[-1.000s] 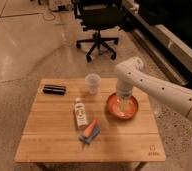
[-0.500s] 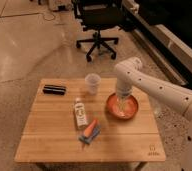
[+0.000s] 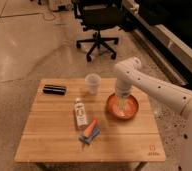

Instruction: Push the ceramic bowl across the table

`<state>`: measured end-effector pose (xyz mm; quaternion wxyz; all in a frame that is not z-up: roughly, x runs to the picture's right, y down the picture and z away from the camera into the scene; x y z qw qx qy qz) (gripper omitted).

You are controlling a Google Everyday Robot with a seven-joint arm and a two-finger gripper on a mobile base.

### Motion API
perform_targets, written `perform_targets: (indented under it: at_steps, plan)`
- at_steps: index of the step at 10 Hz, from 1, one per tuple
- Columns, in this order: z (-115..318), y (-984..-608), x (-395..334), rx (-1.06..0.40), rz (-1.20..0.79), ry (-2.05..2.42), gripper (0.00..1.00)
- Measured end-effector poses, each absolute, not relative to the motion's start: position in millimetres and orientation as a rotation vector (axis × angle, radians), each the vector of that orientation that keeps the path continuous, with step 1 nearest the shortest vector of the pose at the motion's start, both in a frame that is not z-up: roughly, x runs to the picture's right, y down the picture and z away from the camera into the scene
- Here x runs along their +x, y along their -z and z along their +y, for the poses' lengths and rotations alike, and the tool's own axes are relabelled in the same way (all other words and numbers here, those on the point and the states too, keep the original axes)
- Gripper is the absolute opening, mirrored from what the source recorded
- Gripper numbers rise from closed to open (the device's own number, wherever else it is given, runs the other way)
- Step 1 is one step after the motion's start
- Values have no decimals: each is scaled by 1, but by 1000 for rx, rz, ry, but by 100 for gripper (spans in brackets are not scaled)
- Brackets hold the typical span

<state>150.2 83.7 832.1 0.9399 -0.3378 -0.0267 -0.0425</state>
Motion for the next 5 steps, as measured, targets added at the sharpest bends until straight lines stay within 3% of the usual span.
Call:
perform_targets:
  at_steps: [5]
  plan:
    - [82,-842,148,-695,-68,90,65]
